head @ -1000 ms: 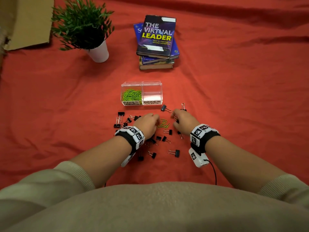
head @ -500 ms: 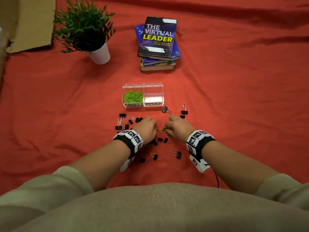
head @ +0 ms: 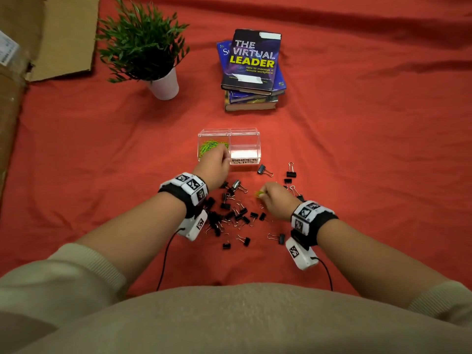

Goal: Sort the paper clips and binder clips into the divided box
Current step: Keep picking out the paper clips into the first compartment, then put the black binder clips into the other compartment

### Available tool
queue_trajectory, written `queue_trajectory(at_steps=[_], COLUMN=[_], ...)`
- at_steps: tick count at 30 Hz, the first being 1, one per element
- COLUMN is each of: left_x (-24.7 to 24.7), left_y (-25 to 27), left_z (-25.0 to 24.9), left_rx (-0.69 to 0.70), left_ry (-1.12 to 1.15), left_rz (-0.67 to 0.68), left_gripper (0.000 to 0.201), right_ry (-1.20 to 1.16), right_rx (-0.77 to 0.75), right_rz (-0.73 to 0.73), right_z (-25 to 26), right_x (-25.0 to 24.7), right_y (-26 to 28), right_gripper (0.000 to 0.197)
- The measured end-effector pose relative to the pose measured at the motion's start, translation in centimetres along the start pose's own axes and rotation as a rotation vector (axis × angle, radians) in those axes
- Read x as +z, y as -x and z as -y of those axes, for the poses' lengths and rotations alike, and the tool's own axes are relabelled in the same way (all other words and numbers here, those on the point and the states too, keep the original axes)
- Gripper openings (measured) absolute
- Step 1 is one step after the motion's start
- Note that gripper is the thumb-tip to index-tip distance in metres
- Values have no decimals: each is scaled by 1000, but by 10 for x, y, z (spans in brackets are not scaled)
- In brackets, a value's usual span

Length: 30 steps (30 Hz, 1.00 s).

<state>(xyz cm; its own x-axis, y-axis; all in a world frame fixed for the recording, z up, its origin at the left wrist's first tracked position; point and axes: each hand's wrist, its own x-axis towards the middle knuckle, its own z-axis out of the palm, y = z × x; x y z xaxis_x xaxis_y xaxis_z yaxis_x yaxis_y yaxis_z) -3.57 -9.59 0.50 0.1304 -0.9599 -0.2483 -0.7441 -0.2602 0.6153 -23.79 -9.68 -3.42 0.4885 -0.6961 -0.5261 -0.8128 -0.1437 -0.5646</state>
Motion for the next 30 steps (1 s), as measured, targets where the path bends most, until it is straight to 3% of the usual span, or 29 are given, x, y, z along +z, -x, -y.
queue_trajectory(at_steps=[5, 8, 10, 13, 17, 21, 24, 27, 30], left_x=[-30, -36, -36, -41, -44, -32, -24, -18, -18], left_y=[-33, -45, -46, -38, -10, 22, 37, 42, 41], left_z=[17, 24, 26, 31, 54, 85, 102, 110, 109], left_rx=[-37, -22, 23, 85, 17, -103, -67, 19, 34], left_ry=[-82, -211, -237, -148, -60, -141, -142, -125, -225], left_rz=[-51, 67, 92, 8, -133, 9, 129, 227, 303], left_gripper=[15, 25, 29, 29, 19, 20, 46, 76, 87], right_ry=[-240, -329, -262, -109, 173, 307, 317, 281, 356], right_rx=[98, 37, -3, -35, -73, -133, -211, -321, -340], right_rz=[46, 29, -24, -118, -152, -90, -147, -216, -12], right_z=[28, 53, 73, 103, 137, 152, 148, 138, 124], right_x=[-43, -60, -64, -60, -45, -33, -25, -8, 14], right_y=[-5, -20, -37, -64, -92, -102, -93, -70, -49], right_gripper=[22, 19, 17, 12, 20, 29, 34, 27, 39])
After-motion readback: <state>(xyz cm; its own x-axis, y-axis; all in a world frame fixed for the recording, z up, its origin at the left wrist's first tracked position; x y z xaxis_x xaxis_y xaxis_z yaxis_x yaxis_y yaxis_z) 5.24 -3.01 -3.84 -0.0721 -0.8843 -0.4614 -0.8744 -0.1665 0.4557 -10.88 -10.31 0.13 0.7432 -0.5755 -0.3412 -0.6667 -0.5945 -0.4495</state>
